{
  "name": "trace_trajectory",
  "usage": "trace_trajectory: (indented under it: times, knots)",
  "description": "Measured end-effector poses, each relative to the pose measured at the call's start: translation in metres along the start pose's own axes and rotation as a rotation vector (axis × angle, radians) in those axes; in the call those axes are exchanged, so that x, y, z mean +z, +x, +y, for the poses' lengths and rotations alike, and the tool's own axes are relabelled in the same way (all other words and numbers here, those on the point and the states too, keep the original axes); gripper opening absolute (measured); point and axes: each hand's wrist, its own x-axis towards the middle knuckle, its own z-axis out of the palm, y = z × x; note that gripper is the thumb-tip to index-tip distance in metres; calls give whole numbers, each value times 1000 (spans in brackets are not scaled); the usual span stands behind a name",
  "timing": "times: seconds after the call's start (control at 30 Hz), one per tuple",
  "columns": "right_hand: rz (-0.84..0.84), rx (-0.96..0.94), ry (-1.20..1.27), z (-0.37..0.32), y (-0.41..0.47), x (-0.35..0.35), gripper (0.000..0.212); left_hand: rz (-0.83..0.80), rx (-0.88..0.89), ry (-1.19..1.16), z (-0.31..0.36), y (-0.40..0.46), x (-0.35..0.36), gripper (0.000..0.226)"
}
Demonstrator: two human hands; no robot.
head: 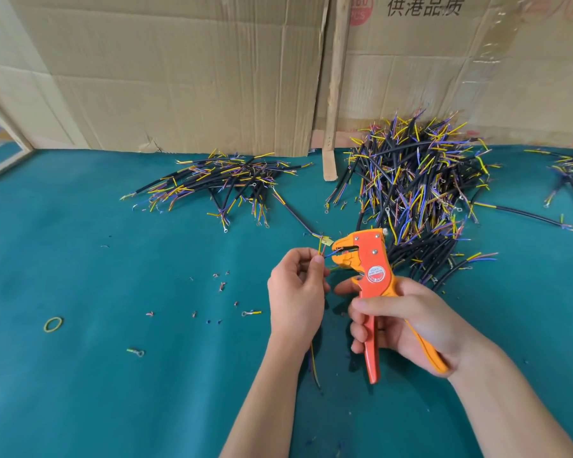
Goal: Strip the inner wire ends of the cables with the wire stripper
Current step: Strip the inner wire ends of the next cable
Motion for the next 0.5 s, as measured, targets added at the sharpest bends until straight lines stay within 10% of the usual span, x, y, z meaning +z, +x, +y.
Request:
trace_trajectory:
  times: [0.5]
  knots:
    - [-9,-9,32,2,0,2,30,3,43,47,1,0,0,15]
